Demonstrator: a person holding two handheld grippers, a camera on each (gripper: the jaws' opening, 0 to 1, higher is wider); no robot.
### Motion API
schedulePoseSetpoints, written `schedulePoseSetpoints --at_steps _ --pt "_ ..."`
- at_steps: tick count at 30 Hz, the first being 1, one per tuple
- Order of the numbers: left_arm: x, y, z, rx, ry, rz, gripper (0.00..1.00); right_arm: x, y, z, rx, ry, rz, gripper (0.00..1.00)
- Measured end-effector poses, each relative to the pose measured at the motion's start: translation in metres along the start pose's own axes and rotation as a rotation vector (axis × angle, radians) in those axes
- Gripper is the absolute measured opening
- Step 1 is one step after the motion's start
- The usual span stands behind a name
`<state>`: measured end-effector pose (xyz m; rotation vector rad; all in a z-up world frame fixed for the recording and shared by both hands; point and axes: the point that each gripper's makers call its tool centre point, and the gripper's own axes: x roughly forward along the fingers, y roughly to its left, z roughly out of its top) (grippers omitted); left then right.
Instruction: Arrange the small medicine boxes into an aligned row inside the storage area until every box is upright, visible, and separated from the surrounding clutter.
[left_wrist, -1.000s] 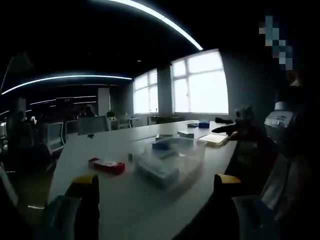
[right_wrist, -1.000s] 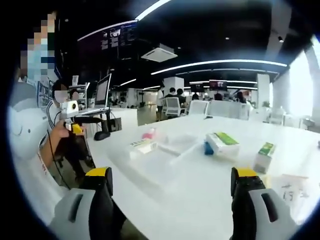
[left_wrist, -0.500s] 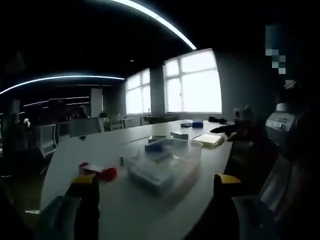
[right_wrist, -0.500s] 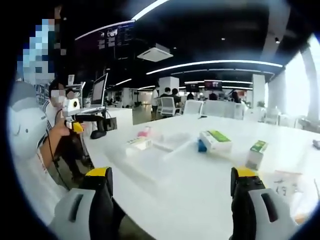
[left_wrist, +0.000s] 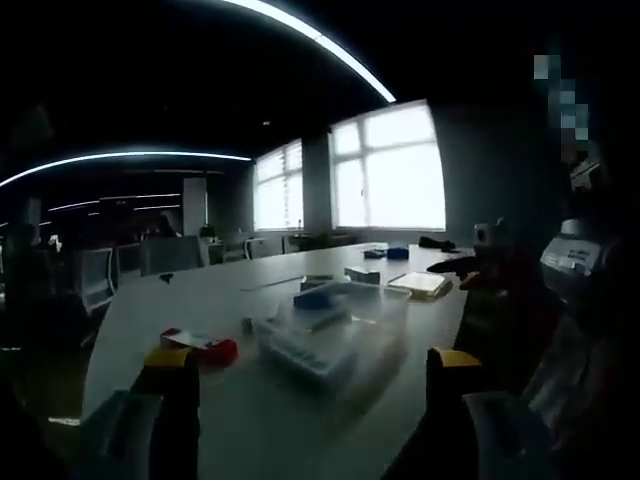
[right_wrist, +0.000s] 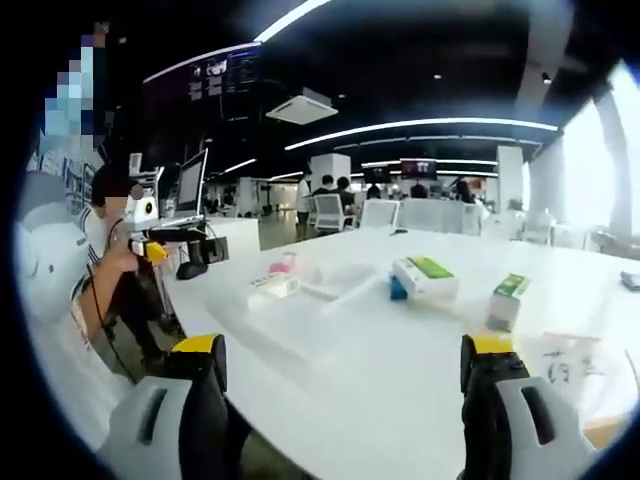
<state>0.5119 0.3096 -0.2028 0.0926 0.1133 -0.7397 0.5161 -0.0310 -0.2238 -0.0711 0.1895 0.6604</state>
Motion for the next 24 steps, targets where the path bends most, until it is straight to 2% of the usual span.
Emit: schedulePoseSetpoints --at_steps 11,14,19,24 --pt "0.000 0.006 0.005 0.010 -0.003 -0.011 0.93 0.003 0.006 -0.001 -0.019 0.026 -0.001 0.95" --pt "0.000 0.009 0.007 0.004 -0.013 -0.006 0.93 0.003 0.001 0.001 -0.016 0.019 -0.005 0.95" --pt "0.001 0.011 0.000 0.012 0.035 0.003 0.93 0.006 -0.001 0.004 -0.013 0.002 -0.010 0.95" --pt "0.004 0.014 0.001 0.017 0.038 0.011 0.93 0.008 -0.004 0.004 -0.036 0.007 -0.008 0.95"
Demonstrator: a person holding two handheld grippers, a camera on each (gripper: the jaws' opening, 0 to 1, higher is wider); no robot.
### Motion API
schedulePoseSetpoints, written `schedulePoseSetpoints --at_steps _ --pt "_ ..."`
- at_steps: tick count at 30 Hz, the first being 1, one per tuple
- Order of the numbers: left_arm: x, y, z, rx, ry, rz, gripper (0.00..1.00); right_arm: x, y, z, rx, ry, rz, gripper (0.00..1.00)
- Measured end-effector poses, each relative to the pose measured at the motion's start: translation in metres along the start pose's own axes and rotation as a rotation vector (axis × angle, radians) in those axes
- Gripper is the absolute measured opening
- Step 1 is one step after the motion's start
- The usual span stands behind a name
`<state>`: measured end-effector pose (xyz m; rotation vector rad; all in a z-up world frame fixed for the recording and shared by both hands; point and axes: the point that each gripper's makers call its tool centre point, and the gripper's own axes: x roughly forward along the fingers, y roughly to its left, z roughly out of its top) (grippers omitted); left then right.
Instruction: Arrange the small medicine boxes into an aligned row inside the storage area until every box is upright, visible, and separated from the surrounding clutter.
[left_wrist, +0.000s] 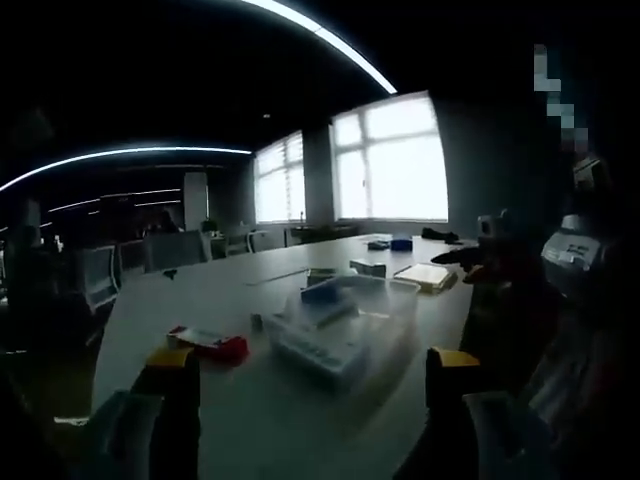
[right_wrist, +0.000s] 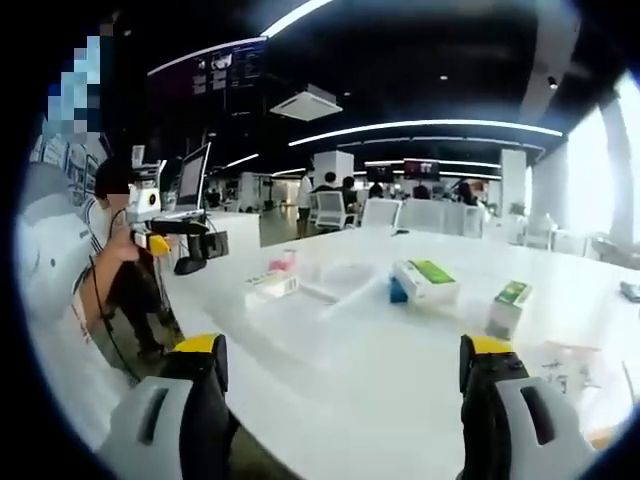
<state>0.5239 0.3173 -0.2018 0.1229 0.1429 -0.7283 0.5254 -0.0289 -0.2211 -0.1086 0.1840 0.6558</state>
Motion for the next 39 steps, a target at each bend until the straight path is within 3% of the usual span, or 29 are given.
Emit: schedulePoseSetpoints --at_steps 5,10,16,24,30,35,39 --pt "0.005 0.007 -0.008 0.006 0.047 0.008 0.93 0.004 0.000 0.001 0.025 -0.016 0.005 0.95" --pt "0.006 0.008 -0.009 -0.012 0.034 0.004 0.93 0.007 -0.001 -0.006 0.009 0.013 0.008 0.94" --pt "0.008 0.007 -0.017 -0.008 0.080 0.002 0.93 0.009 -0.002 -0.005 0.033 -0.013 0.010 0.94" --pt "0.009 0.003 -0.008 -0.008 0.038 -0.016 0.92 0.011 -0.007 -0.003 0.038 -0.019 0.002 0.94" --pt "0.009 -0.003 -0.011 -0.001 0.057 -0.037 0.91 0.012 -0.006 -0.009 0.037 -0.005 0.006 0.94" --pt "0.009 0.005 -0.013 0.027 0.094 0.002 0.89 0.013 -0.004 -0.008 0.041 -0.013 0.009 0.94" --pt "0.010 0.013 -0.014 -0.001 0.112 0.019 0.89 0.012 -0.003 -0.009 0.037 -0.010 0.006 0.94"
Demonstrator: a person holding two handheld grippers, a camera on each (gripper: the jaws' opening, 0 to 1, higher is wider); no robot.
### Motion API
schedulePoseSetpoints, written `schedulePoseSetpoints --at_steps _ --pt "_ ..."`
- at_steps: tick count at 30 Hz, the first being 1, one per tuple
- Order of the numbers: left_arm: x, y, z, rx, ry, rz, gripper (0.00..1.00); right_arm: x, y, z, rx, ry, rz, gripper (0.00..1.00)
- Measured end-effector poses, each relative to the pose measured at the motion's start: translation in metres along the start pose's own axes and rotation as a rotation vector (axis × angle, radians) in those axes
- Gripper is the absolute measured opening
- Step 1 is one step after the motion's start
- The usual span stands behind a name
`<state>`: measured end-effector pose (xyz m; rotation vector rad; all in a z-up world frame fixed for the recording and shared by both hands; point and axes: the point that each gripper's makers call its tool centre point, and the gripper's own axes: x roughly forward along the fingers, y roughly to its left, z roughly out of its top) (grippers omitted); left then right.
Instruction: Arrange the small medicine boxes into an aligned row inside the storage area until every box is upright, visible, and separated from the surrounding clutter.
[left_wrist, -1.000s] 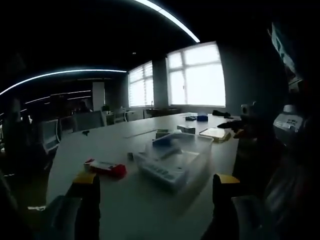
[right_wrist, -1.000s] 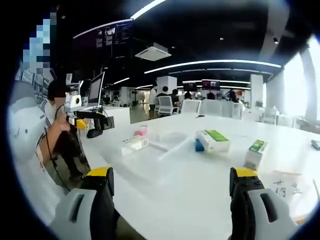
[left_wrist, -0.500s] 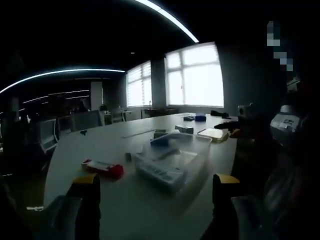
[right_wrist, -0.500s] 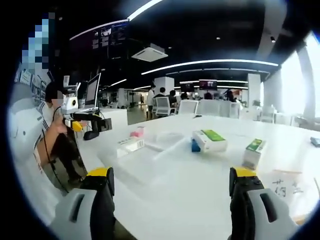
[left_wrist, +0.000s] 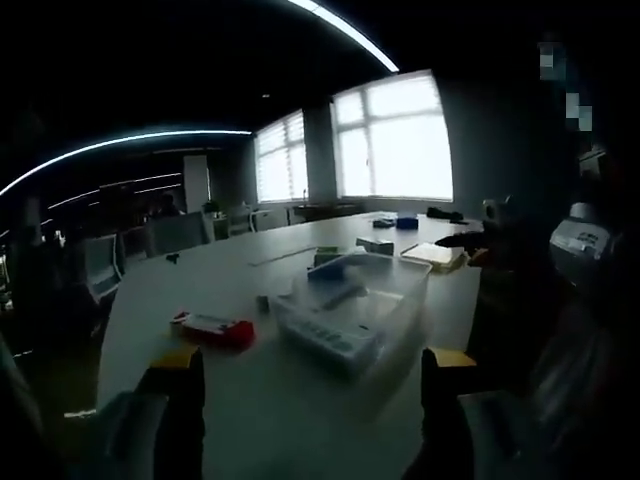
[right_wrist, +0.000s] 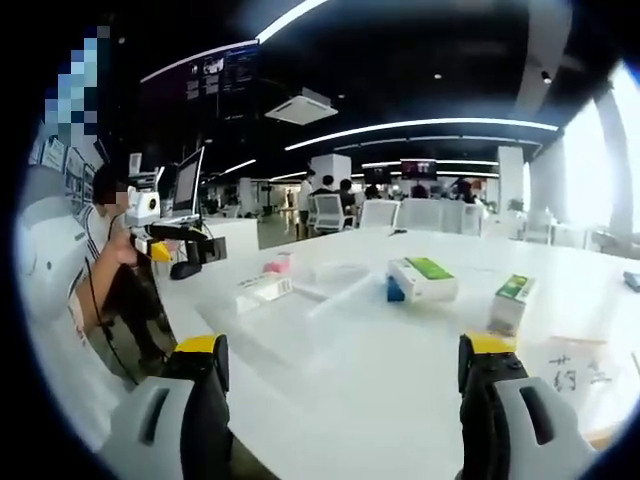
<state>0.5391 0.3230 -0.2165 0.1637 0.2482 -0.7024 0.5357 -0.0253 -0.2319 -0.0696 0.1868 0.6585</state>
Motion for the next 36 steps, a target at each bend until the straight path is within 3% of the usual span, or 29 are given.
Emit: schedulePoseSetpoints --at_steps 6,16,27,36 --pt "0.004 0.003 -0.004 0.031 0.028 0.020 0.83 0.000 0.000 -0.001 0.012 -0.009 0.007 0.93" --pt "0.010 0.008 0.012 0.022 -0.030 0.046 0.83 -0.003 -0.006 -0.003 0.015 -0.007 -0.003 0.93" --pt "0.023 0.020 0.039 -0.016 -0.113 0.054 0.95 -0.003 -0.008 -0.003 0.010 -0.006 -0.003 0.93" --pt "0.031 0.029 0.048 -0.033 -0.120 0.077 1.00 -0.008 -0.012 -0.004 0.012 -0.010 -0.020 0.92"
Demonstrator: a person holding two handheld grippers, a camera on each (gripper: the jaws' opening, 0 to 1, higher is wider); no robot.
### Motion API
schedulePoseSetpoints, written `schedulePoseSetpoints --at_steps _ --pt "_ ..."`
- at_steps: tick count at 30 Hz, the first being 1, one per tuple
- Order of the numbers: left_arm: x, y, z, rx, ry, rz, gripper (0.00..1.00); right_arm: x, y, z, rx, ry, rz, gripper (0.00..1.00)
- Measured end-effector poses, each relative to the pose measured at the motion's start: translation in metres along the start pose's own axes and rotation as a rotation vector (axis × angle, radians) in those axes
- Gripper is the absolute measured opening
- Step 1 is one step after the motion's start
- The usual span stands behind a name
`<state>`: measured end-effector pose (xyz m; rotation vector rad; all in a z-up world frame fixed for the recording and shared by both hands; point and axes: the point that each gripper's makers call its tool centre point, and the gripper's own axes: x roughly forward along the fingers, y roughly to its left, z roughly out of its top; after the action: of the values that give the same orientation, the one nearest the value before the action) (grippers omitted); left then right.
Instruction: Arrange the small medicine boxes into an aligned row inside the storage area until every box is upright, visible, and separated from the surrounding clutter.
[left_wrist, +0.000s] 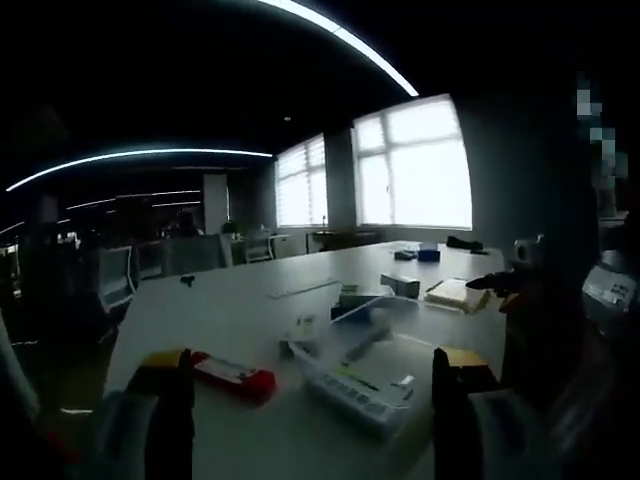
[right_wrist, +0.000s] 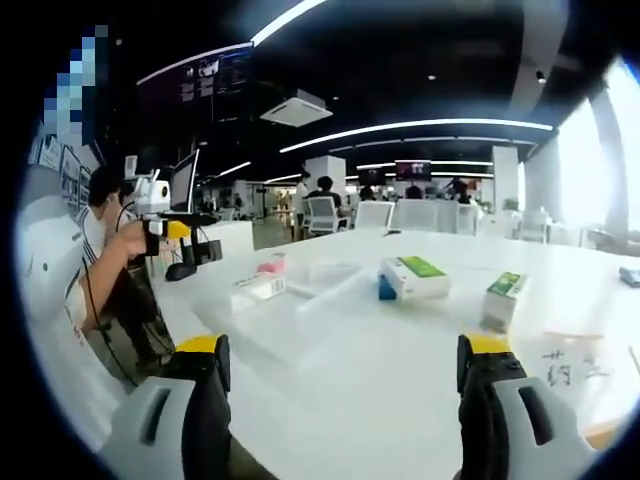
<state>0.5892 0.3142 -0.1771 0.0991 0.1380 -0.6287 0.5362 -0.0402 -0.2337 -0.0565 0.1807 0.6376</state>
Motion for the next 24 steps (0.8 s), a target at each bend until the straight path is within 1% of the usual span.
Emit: schedulePoseSetpoints --at_steps 5,9,17,24 --pt "0.006 0.002 0.005 -0.006 0.005 -0.004 1.00 -0.001 0.000 -0.003 -0.002 0.009 -0.003 0.92" --pt "0.011 0.004 0.009 -0.009 0.008 -0.009 1.00 -0.002 -0.002 -0.001 0.002 0.000 -0.008 0.92" --pt "0.021 0.007 0.016 -0.021 0.016 -0.013 1.00 -0.003 -0.004 -0.001 -0.005 0.007 -0.013 0.92" --pt "0.028 0.011 0.018 -0.018 0.032 -0.017 1.00 -0.005 -0.005 0.001 -0.007 0.002 -0.015 0.92"
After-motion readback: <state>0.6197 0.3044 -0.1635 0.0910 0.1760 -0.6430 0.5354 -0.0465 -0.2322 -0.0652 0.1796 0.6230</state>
